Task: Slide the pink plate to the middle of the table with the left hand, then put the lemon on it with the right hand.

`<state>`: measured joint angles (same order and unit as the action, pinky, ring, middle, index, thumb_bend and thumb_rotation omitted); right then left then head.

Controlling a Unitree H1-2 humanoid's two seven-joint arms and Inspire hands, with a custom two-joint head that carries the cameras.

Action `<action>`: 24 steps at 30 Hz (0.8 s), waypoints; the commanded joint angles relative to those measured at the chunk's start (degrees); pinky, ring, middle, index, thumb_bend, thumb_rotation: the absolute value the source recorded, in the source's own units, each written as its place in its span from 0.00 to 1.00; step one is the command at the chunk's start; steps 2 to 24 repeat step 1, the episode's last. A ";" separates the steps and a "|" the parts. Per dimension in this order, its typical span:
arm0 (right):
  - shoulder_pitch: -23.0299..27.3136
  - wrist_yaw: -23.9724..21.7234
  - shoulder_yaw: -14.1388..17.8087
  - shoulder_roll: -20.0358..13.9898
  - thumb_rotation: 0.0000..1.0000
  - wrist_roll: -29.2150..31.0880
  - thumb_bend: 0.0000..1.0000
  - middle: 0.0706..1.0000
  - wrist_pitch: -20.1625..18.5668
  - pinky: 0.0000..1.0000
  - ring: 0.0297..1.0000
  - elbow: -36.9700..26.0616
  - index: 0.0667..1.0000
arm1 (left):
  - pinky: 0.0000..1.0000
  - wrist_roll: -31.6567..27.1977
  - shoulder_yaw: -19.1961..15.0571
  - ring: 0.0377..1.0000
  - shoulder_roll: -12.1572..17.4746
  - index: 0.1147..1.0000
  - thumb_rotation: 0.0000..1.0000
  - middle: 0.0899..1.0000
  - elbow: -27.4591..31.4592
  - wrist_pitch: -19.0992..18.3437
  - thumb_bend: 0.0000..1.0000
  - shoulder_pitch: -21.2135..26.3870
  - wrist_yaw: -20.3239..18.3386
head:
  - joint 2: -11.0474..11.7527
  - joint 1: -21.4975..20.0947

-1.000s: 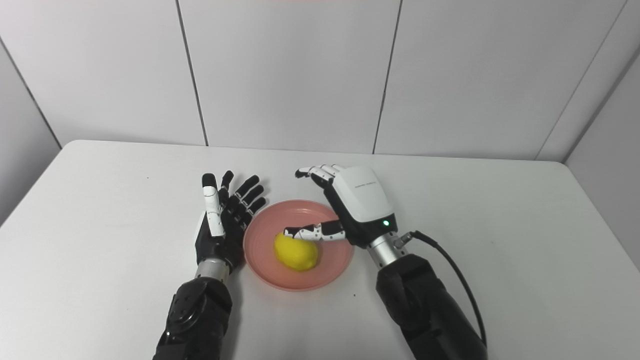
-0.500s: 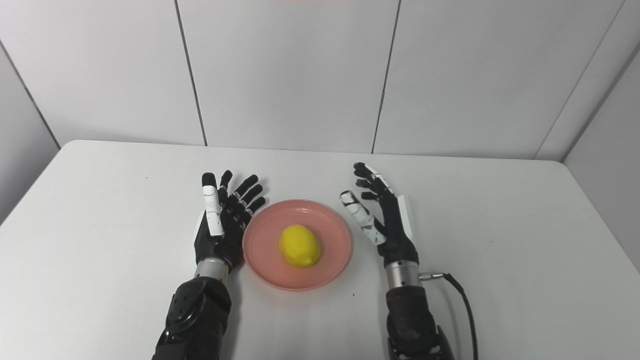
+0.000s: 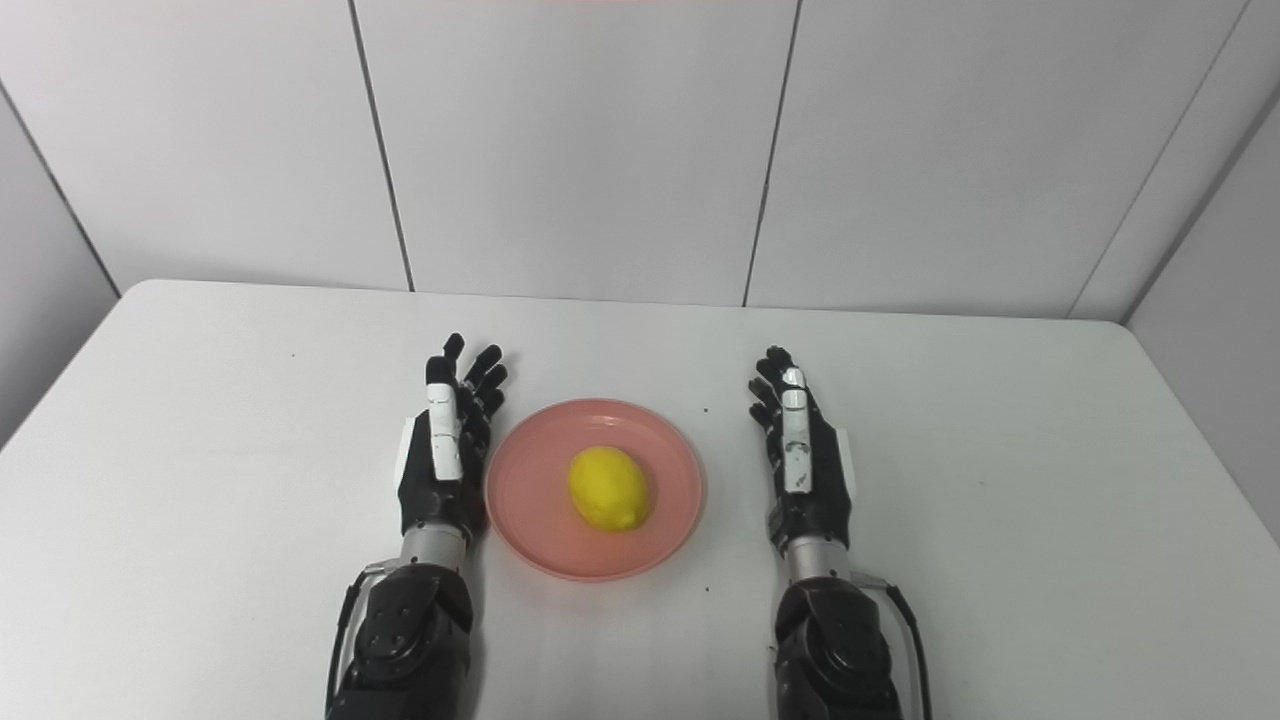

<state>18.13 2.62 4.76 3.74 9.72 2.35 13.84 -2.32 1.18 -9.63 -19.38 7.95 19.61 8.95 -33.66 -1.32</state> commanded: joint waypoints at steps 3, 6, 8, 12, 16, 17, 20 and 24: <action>0.92 -0.42 0.12 1.10 0.95 1.08 0.80 0.90 -1.69 0.93 0.90 0.52 0.88 | 1.00 3.11 0.25 0.98 1.31 0.99 0.97 0.95 -2.02 4.20 0.87 1.01 0.95 | 0.01 -0.10; 0.92 -0.42 0.12 1.10 0.95 1.08 0.80 0.90 -1.69 0.93 0.90 0.52 0.88 | 1.00 3.11 0.25 0.98 1.31 0.99 0.97 0.95 -2.02 4.20 0.87 1.01 0.95 | 0.01 -0.10; 0.92 -0.42 0.12 1.10 0.95 1.08 0.80 0.90 -1.69 0.93 0.90 0.52 0.88 | 1.00 3.11 0.25 0.98 1.31 0.99 0.97 0.95 -2.02 4.20 0.87 1.01 0.95 | 0.01 -0.10; 0.92 -0.42 0.12 1.10 0.95 1.08 0.80 0.90 -1.69 0.93 0.90 0.52 0.88 | 1.00 3.11 0.25 0.98 1.31 0.99 0.97 0.95 -2.02 4.20 0.87 1.01 0.95 | 0.01 -0.10; 0.92 -0.42 0.12 1.10 0.95 1.08 0.80 0.90 -1.69 0.93 0.90 0.52 0.88 | 1.00 3.11 0.25 0.98 1.31 0.99 0.97 0.95 -2.02 4.20 0.87 1.01 0.95 | 0.01 -0.10; 0.92 -0.42 0.12 1.10 0.95 1.08 0.80 0.90 -1.69 0.93 0.90 0.52 0.88 | 1.00 3.11 0.25 0.98 1.31 0.99 0.97 0.95 -2.02 4.20 0.87 1.01 0.95 | 0.01 -0.10; 0.92 -0.42 0.12 1.10 0.95 1.08 0.80 0.90 -1.69 0.93 0.90 0.52 0.88 | 1.00 3.11 0.25 0.98 1.31 0.99 0.97 0.95 -2.02 4.20 0.87 1.01 0.95 | 0.01 -0.10; 0.92 -0.42 0.12 1.10 0.95 1.08 0.80 0.90 -1.69 0.93 0.90 0.52 0.88 | 1.00 3.11 0.25 0.98 1.31 0.99 0.97 0.95 -2.02 4.20 0.87 1.01 0.95 | 0.01 -0.10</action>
